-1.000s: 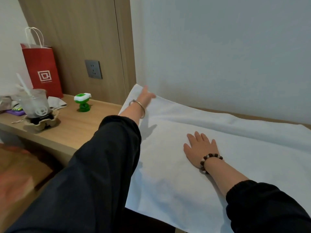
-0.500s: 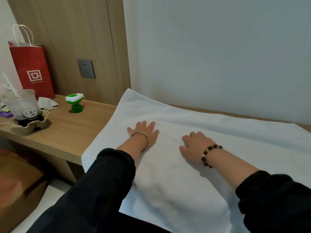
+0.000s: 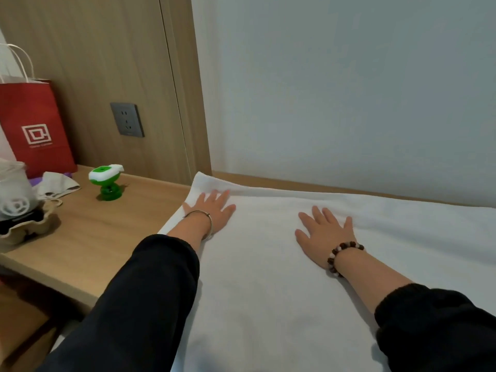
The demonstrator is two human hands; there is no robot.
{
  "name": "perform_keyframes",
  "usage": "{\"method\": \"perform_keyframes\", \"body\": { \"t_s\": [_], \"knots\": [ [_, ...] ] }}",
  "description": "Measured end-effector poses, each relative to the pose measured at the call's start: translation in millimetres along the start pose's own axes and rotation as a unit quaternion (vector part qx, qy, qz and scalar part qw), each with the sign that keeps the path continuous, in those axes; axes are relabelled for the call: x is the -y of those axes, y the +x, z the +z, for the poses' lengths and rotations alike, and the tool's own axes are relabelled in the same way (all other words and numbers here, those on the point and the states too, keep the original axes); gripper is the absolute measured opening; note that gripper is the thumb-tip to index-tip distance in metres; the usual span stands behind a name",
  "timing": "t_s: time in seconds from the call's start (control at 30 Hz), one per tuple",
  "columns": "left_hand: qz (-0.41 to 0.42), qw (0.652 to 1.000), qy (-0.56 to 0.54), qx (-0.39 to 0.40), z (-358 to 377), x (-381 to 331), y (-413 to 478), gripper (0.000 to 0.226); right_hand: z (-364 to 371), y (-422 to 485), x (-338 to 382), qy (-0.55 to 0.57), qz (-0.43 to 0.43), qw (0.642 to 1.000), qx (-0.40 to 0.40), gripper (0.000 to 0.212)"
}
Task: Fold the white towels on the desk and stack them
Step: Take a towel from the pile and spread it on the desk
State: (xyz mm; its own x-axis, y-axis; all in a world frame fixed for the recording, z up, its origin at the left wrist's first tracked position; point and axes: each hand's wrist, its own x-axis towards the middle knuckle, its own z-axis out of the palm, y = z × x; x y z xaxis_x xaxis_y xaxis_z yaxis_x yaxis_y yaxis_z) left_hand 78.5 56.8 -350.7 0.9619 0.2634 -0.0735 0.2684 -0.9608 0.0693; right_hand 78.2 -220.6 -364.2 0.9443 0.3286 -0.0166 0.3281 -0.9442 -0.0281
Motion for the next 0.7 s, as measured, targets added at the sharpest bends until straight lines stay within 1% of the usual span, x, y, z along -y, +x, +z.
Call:
{"method": "perform_keyframes", "body": {
  "t_s": [0.1,0.2,0.23,0.33,0.4,0.53,0.63,0.7],
  "knots": [
    [-0.023,1.0,0.022,0.002,-3,7,11,0.059,1,1,-1,0.01,0.003,1.0,0.008,0.059],
    [-0.045,0.999,0.024,0.009,-5,-2,15,0.054,-1,3,-1,0.017,0.001,1.0,0.01,0.059],
    [-0.037,0.999,0.03,0.011,-4,-10,14,0.052,-3,4,0,0.017,-0.001,1.0,0.012,0.06],
    [0.056,0.997,0.048,-0.012,0,-40,10,0.053,-9,5,-1,0.012,-0.027,0.999,0.015,0.06],
    [0.077,0.996,0.035,-0.025,4,-48,11,0.056,-17,9,-7,-0.008,-0.06,0.998,0.005,0.06],
    [0.057,0.998,0.005,-0.027,6,-41,20,0.06,-21,27,-25,-0.089,-0.114,0.989,-0.041,0.052],
    [0.034,0.999,0.007,0.008,2,-40,31,0.06,-12,46,-34,-0.05,-0.073,0.996,0.008,0.056],
    [0.012,1.0,0.007,0.026,-2,-39,37,0.062,-9,52,-37,-0.017,-0.059,0.998,0.012,0.059]
  ]
}}
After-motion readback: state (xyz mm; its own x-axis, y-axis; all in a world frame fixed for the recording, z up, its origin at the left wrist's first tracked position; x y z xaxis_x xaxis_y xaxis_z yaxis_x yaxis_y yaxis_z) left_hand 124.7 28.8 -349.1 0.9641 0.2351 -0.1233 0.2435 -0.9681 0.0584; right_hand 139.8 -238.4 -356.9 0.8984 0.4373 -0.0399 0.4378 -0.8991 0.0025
